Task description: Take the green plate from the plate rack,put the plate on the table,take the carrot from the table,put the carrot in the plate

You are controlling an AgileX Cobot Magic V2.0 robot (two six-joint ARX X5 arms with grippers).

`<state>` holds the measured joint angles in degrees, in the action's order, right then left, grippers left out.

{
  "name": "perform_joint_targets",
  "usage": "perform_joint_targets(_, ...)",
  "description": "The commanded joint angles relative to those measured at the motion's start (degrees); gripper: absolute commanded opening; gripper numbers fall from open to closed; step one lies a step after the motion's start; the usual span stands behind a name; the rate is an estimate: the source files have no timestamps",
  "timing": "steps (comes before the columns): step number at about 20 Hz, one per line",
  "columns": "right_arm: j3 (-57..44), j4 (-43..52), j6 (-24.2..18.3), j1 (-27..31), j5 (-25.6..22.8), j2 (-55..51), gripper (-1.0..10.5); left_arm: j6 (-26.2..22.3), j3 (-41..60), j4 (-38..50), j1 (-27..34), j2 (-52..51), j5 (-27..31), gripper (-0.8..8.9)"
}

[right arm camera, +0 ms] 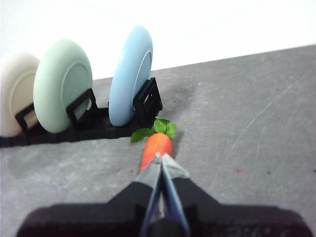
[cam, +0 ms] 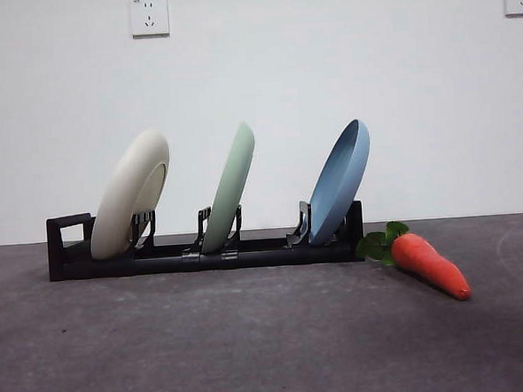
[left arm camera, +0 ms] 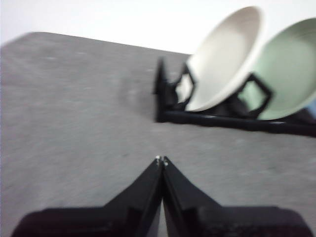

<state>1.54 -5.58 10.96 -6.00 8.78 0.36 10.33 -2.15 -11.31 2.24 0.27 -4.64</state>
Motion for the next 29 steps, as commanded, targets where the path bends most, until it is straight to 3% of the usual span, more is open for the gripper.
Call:
perform_joint_targets(1, 2.2, 0.4, 6.6, -0.1, 0.3, 0.8, -0.1, 3.6, -3.4, -0.3, 0.1, -0.2, -2.0, -0.08)
perform_joint_targets(4, 5.4, -1.3, 8.1, -0.1, 0.3, 2.8, -0.1, 3.9, -7.7, -3.6, 0.1, 0.4, -4.2, -0.08)
perform_joint_targets(10, 15.1, -8.3, 6.7, -0.1, 3.5, 9.6, -0.1, 3.8, -16.5, -10.1, 0.1, 4.2, -9.8, -0.08)
perform_joint_targets(14, 24.4, -17.0, 1.4, -0.1, 6.5, 16.3, -0.1, 2.8, -23.0, -15.0, 0.1, 8.5, -14.6, -0.08)
perform_joint_targets(21, 40.2, -34.8, -9.6, -0.1, 9.2, 27.9, -0.1, -3.1, -33.2, -23.3, 0.1, 16.7, -24.4, -0.08)
perform_joint_targets(27, 50.2, -46.5, -16.4, -0.1, 18.4, 35.4, -0.1, -9.3, -40.5, -32.3, 0.1, 22.8, -32.1, -0.08)
perform_joint_targets(29, 52.9, -50.8, -18.6, -0.1, 25.1, 37.7, -0.1, -12.2, -43.5, -36.5, 0.1, 25.0, -35.7, -0.08)
